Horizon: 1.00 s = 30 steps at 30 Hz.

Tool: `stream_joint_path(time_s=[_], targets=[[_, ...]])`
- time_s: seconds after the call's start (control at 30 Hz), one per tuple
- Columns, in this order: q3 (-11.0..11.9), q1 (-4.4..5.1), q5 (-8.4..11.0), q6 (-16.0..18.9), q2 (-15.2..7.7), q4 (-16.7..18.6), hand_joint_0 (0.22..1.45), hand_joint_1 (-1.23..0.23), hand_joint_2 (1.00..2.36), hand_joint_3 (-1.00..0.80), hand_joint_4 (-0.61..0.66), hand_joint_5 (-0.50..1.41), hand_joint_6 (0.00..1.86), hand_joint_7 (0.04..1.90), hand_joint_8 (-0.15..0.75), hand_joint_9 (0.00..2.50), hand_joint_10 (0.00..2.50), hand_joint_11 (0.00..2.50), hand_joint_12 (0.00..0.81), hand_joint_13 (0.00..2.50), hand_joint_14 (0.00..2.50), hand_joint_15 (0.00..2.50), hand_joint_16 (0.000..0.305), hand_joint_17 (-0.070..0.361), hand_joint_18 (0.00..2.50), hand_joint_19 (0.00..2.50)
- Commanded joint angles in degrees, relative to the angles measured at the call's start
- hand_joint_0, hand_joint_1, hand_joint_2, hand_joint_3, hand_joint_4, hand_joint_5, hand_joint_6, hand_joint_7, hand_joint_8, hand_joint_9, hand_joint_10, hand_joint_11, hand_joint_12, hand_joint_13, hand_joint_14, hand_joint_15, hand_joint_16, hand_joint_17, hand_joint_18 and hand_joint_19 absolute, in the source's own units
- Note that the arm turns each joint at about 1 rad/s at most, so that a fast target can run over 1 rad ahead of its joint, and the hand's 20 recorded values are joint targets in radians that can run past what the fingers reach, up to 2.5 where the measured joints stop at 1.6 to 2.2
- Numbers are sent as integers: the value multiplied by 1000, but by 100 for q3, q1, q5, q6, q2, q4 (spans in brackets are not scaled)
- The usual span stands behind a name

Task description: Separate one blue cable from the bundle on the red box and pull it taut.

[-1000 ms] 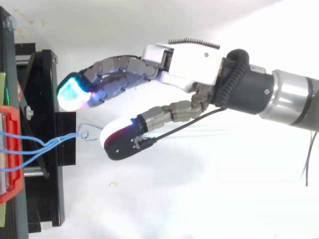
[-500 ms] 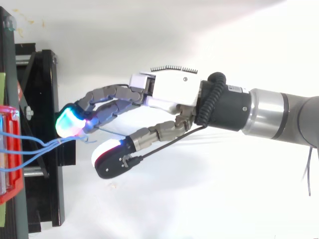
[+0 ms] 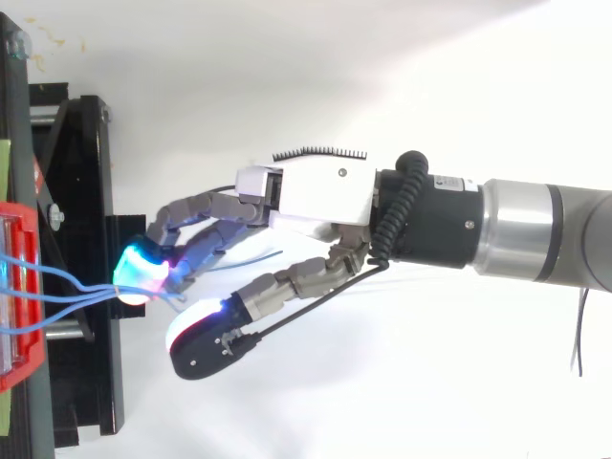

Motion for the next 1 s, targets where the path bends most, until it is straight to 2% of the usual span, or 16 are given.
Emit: stream_joint_path(time_s=[0.0, 0.07, 0.47, 0.57, 0.63, 0.67, 0.73, 0.97], targets=[[48, -14, -139, -7, 22, -624, 550, -678, 1000, -500, 397, -99, 503, 902, 300, 712, 2, 74, 357, 552, 4, 127, 48, 108, 448, 276], [48, -31, -200, 2, 30, -598, 551, -677, 1000, -500, 399, -97, 503, 914, 304, 730, 3, 80, 356, 571, 6, 135, 48, 107, 461, 280], [48, -84, -209, -25, 320, -598, 556, -675, 1000, -500, 390, -94, 503, 940, 306, 758, 3, 106, 356, 603, 5, 149, 47, 106, 489, 311], [48, -84, -209, -42, 400, -598, 559, -675, 1001, -482, 366, -84, 503, 1047, 304, 769, 3, 116, 356, 625, 5, 164, 47, 106, 498, 314], [48, -93, -209, -51, 426, -589, 570, -680, 1003, -447, 294, -76, 502, 1200, 303, 773, 3, 120, 354, 638, 5, 172, 46, 104, 502, 320], [40, -93, -209, -60, 461, -589, 572, -685, 1004, -443, 281, -74, 502, 1215, 304, 776, 3, 121, 353, 639, 6, 172, 46, 104, 505, 328], [48, -67, -174, -104, 523, -598, 577, -700, 1005, -425, 256, -70, 501, 1289, 304, 786, 4, 139, 354, 645, 6, 176, 46, 104, 512, 325], [48, -49, -209, -192, 646, -589, 594, -741, 1007, -386, 226, -82, 557, 1275, 303, 782, 4, 155, 353, 646, 6, 184, 46, 104, 516, 327]])
